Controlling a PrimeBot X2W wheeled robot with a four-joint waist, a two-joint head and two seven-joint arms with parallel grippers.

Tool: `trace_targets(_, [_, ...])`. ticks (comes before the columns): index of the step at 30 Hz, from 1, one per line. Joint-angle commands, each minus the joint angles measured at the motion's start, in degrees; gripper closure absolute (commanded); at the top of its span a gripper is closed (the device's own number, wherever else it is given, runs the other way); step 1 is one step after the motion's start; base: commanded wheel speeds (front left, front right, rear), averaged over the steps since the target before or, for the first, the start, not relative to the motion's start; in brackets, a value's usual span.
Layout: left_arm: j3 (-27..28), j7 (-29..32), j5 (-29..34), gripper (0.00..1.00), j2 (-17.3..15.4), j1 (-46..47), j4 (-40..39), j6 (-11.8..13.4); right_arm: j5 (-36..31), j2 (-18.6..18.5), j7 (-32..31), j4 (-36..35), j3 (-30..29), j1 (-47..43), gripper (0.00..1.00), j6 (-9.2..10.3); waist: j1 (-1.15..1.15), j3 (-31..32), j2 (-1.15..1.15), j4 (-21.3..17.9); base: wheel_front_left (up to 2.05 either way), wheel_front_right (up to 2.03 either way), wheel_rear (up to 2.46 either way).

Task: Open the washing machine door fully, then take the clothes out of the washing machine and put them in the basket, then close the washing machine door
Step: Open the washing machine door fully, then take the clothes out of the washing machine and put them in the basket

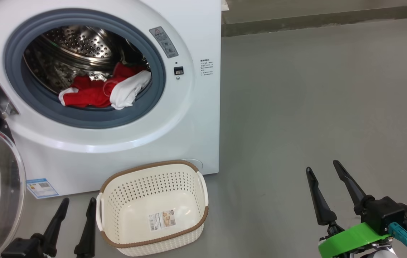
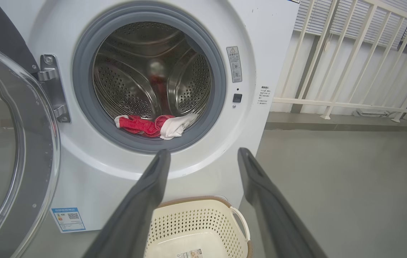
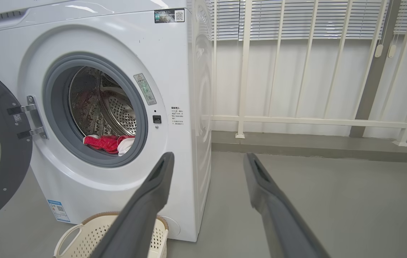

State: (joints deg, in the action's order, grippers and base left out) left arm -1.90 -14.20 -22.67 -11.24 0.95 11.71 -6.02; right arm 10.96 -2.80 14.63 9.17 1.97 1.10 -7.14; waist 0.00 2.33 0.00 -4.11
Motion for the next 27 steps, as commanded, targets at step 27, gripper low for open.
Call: trace_targets(27, [1.69,0.44,-0.63,0.00,-0.96,0.84,-2.95,2.36,-0.79,-0.08,0.37,-1.46,1.67,-0.25,0.00,-0.35,0.00,-0.24,0.00,0.30,0.68,-0.68,0.00])
